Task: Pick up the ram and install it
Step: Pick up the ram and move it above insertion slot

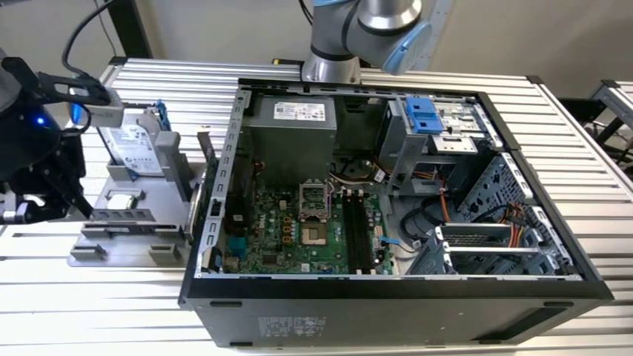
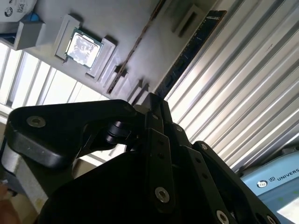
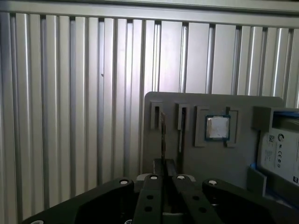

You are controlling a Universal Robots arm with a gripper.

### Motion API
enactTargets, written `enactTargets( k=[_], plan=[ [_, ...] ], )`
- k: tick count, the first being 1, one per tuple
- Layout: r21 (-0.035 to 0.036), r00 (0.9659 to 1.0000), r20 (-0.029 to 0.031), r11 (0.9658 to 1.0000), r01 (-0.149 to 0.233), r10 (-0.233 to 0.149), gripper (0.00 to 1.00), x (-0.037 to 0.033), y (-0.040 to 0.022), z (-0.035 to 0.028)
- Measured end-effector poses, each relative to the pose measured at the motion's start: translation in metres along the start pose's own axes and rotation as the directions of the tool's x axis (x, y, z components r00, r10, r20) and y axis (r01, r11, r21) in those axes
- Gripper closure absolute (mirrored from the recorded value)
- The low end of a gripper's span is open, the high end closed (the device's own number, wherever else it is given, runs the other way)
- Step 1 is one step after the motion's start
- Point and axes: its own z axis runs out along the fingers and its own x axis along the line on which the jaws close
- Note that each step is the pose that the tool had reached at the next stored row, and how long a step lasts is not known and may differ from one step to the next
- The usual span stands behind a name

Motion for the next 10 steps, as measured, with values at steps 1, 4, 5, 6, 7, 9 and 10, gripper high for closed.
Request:
enactTargets(
  k=[1, 4, 5, 6, 7, 9, 10],
  plan=[
    [0.0000, 1.0000, 0.0000, 1.0000, 0.000, 0.000, 1.00, -0.0001, 0.0000, -0.0020],
    [0.0001, 1.0000, 0.0001, 1.0000, 0.000, 0.000, 1.00, -0.0003, -0.0001, -0.0074],
    [0.0001, 1.0000, 0.0001, 1.0000, 0.000, 0.000, 1.00, -0.0004, -0.0001, -0.0091],
    [0.0000, 1.0000, 0.0000, 1.0000, 0.000, 0.000, 1.00, -0.0004, -0.0001, -0.0109],
    [0.0001, 1.0000, 0.0001, 1.0000, 0.000, 0.000, 1.00, -0.0005, -0.0001, -0.0128],
    [0.0000, 1.0000, 0.0000, 1.0000, 0.000, 0.000, 1.00, -0.0007, -0.0001, -0.0167],
    [0.0000, 1.0000, 0.0000, 1.0000, 0.000, 0.000, 1.00, -0.0008, -0.0001, -0.0186]
  ],
)
